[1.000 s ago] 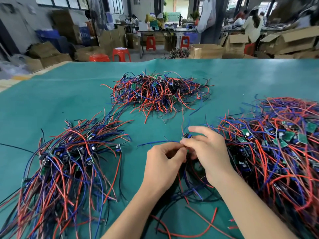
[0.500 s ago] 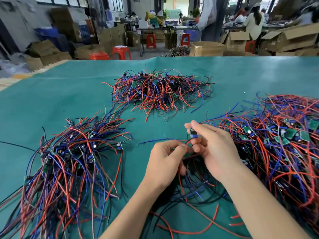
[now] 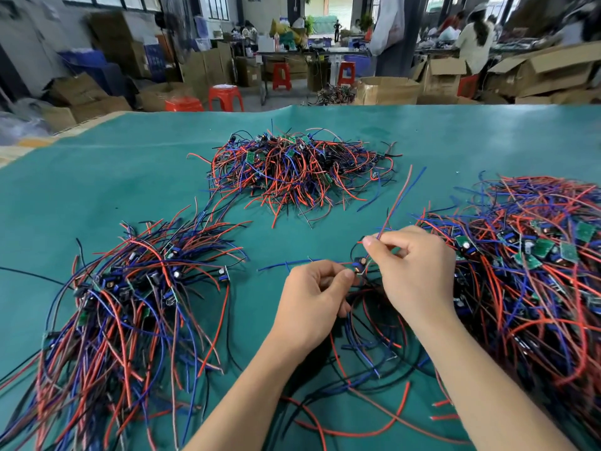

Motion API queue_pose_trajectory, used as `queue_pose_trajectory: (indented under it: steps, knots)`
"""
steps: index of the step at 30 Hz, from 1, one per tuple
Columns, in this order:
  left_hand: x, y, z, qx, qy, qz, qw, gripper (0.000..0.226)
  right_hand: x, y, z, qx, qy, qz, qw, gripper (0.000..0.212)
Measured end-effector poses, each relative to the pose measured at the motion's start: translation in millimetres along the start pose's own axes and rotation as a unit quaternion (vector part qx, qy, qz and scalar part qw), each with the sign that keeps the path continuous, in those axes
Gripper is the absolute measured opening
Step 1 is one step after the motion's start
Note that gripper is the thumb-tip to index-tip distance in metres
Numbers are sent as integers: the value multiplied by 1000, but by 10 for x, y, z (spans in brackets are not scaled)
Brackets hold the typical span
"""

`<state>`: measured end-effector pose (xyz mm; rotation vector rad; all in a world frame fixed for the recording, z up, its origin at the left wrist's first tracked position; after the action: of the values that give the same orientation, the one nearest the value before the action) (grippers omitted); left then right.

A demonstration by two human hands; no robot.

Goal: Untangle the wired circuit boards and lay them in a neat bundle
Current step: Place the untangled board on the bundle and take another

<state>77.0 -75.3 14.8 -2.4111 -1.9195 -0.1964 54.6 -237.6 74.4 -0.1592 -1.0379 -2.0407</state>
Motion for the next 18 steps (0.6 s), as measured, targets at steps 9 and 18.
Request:
queue_pose_trajectory:
  steps: [9,18]
  knots:
    - [-30,7,-2,-8,13,13,1000,22,441,89,104,54,-50,-134,988,15]
    - [64,13,14,-9,-19,-37,999,20,927,145,-73,-16,55,-298,953,15]
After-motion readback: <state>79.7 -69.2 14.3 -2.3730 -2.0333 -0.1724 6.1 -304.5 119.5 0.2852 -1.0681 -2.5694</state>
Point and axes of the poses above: each hand's wrist, its own y-axis towards the middle knuckle, its own x-axis out of the back of the hand, z = x × y, the point moved 9 cm from there along y, towards the middle knuckle, and after that the axes turned 6 degrees about x, right-handed, at the moved point
